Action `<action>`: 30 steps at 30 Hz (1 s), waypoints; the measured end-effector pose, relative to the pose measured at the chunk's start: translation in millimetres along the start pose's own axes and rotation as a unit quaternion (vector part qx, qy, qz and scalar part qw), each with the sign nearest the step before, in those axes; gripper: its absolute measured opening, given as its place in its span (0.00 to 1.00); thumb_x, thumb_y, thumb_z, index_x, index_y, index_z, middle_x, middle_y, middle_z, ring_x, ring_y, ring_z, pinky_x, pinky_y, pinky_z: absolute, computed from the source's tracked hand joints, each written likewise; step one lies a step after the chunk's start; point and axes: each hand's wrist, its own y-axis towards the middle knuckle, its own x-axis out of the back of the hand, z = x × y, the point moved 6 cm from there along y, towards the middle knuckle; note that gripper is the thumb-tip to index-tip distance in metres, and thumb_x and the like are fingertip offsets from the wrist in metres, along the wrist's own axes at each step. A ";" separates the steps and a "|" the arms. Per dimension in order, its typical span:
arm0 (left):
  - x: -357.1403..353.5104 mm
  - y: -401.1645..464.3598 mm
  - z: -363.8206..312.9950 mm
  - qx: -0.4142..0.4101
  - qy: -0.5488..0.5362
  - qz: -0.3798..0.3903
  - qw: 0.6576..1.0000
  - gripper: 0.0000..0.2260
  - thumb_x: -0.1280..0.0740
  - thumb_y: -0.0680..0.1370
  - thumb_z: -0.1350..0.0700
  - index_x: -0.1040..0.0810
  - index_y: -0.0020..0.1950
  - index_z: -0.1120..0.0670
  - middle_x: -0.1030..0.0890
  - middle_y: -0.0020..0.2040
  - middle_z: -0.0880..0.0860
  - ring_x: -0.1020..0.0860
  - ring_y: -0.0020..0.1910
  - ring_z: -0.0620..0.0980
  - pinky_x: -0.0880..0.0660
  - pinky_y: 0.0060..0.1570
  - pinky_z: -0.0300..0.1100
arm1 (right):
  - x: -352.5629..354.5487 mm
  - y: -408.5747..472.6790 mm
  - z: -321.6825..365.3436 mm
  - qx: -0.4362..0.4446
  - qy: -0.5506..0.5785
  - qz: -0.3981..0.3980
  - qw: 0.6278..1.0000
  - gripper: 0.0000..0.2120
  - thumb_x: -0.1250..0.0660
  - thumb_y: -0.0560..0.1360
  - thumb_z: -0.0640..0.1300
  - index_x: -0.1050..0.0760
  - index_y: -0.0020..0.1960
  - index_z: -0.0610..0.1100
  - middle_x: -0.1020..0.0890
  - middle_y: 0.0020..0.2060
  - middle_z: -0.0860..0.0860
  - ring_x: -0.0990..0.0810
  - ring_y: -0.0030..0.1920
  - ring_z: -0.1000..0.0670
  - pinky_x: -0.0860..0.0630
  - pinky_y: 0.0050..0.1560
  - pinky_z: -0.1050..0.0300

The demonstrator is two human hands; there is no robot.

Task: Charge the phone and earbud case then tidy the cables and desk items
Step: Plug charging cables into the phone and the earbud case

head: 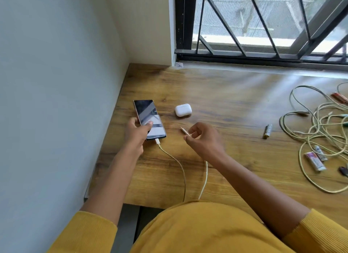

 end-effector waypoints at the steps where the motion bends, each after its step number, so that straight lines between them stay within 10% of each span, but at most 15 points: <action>1: -0.4 0.9 1.9 -0.001 0.006 -0.003 1.000 0.12 0.23 0.79 0.60 0.24 0.53 0.49 0.16 0.52 0.51 0.17 0.47 0.46 0.21 0.32 0.34 | -0.5 1.9 -3.1 0.000 -0.011 -0.006 1.000 0.11 0.24 0.72 0.58 0.20 0.51 0.57 0.17 0.44 0.60 0.19 0.51 0.53 0.24 0.45 0.53; 17: 9.7 -3.5 -10.3 -0.138 0.292 -0.072 0.944 0.15 0.21 0.72 0.39 0.23 0.44 0.46 0.17 0.39 0.43 0.17 0.41 0.45 0.25 0.38 0.43 | -17.0 18.7 -10.6 0.040 -0.090 -0.010 0.995 0.13 0.28 0.76 0.54 0.21 0.59 0.56 0.18 0.50 0.59 0.24 0.60 0.48 0.29 0.47 0.53; 21: 12.7 -8.5 -13.2 -0.181 0.314 -0.110 0.925 0.22 0.20 0.72 0.40 0.22 0.60 0.48 0.20 0.38 0.42 0.20 0.42 0.44 0.31 0.50 0.45 | -18.3 20.6 -8.3 0.050 -0.112 -0.005 0.992 0.13 0.29 0.76 0.55 0.21 0.60 0.56 0.17 0.52 0.57 0.24 0.60 0.48 0.26 0.49 0.51; 30: 12.3 -10.4 -22.8 -0.178 0.406 -0.104 0.890 0.26 0.22 0.72 0.36 0.22 0.62 0.48 0.17 0.48 0.46 0.20 0.46 0.47 0.36 0.33 0.38 | -19.2 20.6 -9.1 0.062 -0.108 0.000 0.992 0.11 0.30 0.77 0.54 0.21 0.58 0.55 0.17 0.49 0.56 0.24 0.59 0.48 0.28 0.47 0.52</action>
